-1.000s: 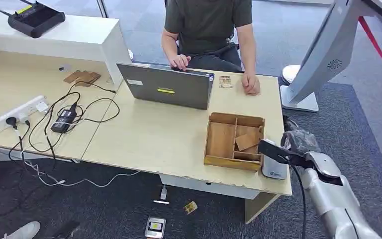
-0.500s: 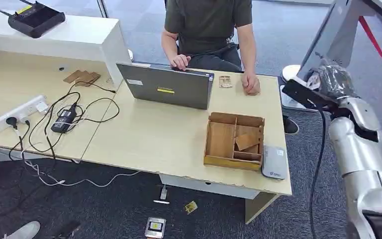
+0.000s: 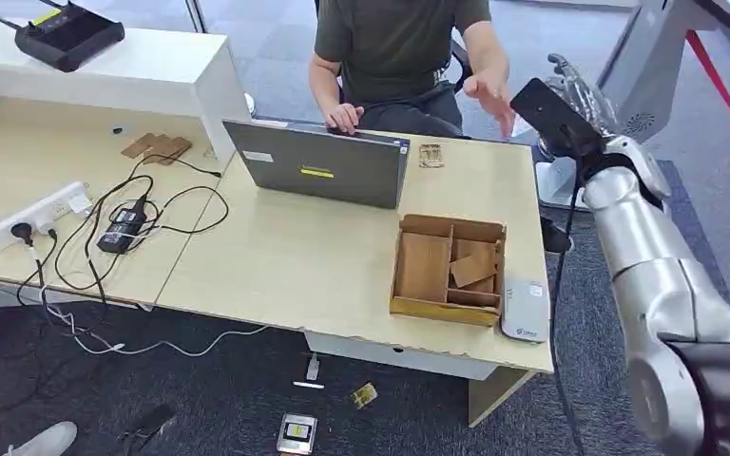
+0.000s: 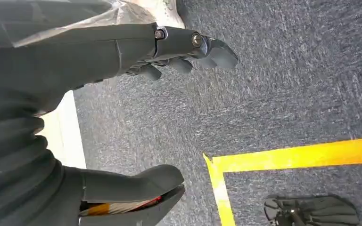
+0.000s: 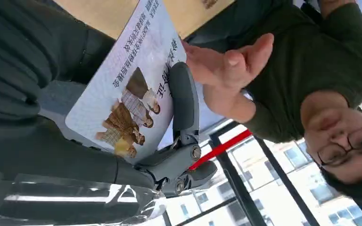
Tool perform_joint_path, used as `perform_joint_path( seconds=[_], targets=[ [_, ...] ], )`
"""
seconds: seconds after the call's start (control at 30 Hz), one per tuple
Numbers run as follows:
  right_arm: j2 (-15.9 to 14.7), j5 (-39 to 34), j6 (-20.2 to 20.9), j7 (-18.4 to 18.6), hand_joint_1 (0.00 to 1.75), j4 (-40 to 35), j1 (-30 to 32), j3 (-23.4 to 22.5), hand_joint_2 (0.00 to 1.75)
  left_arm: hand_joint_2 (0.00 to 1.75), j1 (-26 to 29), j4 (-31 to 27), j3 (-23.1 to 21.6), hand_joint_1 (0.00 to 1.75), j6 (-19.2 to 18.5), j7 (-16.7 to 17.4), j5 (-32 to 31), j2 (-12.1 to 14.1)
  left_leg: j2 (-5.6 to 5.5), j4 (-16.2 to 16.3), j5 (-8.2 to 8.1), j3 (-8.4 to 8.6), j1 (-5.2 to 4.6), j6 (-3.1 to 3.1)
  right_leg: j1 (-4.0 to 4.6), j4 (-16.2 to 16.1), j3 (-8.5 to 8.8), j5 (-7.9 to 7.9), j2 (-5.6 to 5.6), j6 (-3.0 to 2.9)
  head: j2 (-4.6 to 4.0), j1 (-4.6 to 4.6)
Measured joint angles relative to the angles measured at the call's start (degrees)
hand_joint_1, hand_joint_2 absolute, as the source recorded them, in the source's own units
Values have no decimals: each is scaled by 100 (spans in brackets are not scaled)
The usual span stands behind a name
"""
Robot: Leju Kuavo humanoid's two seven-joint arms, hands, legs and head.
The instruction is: Pass the card to the sensor for recognition and then transmit it.
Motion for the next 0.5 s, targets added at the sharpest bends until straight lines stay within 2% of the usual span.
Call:
perform_joint_path(
  seconds=[0.17, 0.33, 0.37, 0.4, 0.5],
  targets=[
    [168, -13, -35, 218, 175, 325, -18, 0, 175, 175, -63, 0, -2, 0, -55, 31, -94, -72, 1, 0, 0, 0, 0, 0, 0, 0, -2, 0, 0, 0, 0, 0],
    [214, -39, -35, 260, 175, 502, -18, 0, 175, 175, -111, 0, -4, 0, -59, 79, -125, -138, 0, 1, 0, -1, 0, 0, 0, 0, -2, 0, 0, 0, 0, 0],
    [214, -42, -35, 264, 42, 527, -18, 0, 175, 175, -123, 0, -4, 0, -59, 87, -127, -149, 0, 1, 0, -1, 0, 0, 0, 0, -2, 0, 0, 0, 0, 2],
    [214, -44, -35, 264, 0, 555, -18, 0, 175, 175, -128, 0, -4, 0, -61, 87, -138, -157, 0, 1, 0, -1, 0, 0, 0, 0, -2, 0, 0, 0, 0, 0],
    [214, -50, -35, 271, 0, 631, -18, 0, 175, 175, -141, 0, -4, 0, -68, 111, -155, -179, 1, 1, 0, -1, 0, 0, 0, 0, -2, 1, 0, 1, 0, 2]
  ],
)
